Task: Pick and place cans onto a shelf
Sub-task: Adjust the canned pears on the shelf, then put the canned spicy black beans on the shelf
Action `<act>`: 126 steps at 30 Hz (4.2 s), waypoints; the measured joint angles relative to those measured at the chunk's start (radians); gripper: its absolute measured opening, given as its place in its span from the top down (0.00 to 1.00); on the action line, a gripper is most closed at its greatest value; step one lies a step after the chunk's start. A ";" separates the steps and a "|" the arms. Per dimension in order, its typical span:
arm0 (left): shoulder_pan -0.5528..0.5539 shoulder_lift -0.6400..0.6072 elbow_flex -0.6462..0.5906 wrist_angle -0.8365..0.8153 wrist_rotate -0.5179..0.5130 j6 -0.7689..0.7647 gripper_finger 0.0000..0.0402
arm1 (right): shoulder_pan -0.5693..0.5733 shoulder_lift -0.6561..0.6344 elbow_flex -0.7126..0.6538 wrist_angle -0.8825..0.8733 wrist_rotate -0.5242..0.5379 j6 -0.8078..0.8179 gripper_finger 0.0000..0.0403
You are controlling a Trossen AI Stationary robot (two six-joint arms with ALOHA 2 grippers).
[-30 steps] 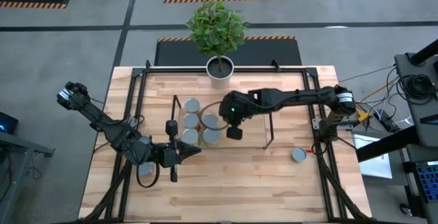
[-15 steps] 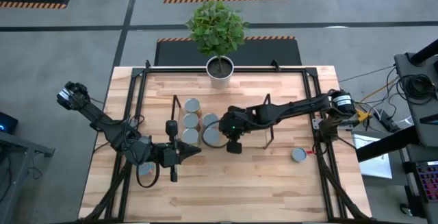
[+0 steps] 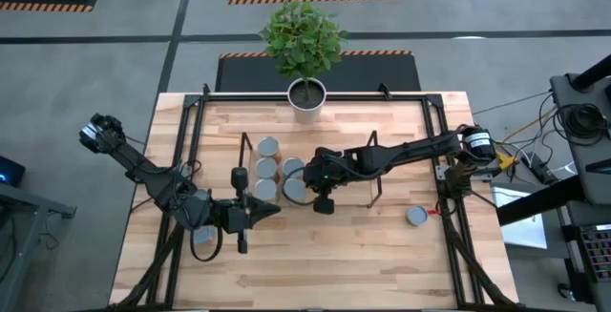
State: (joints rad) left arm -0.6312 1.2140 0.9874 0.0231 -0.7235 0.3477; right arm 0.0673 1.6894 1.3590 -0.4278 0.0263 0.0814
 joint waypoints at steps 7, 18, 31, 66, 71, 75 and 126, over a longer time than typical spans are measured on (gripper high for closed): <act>0.000 0.000 0.000 0.000 0.000 0.000 1.00 | 0.000 -0.001 0.000 -0.003 0.000 -0.004 0.97; 0.000 0.000 0.000 -0.001 0.000 0.000 1.00 | 0.063 -0.125 0.005 -0.068 0.002 0.075 0.97; 0.000 0.000 0.000 0.005 0.000 0.000 1.00 | 0.307 -0.254 0.006 -0.301 -0.001 0.419 0.97; -0.040 0.139 0.422 -1.251 -0.022 -1.585 1.00 | 0.555 -0.473 -0.222 0.046 0.447 -0.106 0.97; -0.039 0.244 0.555 -1.556 0.207 -1.775 1.00 | 0.555 -0.547 -0.355 0.171 0.446 -0.160 0.97; -0.040 0.278 0.586 -1.580 0.397 -1.800 1.00 | 0.555 -0.613 -0.417 0.259 0.444 -0.221 0.97; -0.017 0.044 -0.234 -1.369 0.602 -2.615 0.22 | 0.570 -0.751 -0.477 0.195 0.358 -0.248 0.97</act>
State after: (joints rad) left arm -0.6479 1.2583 0.7533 -1.3459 -0.1211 -2.2673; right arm 0.6373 0.9382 0.8822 -0.2329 0.3847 -0.1665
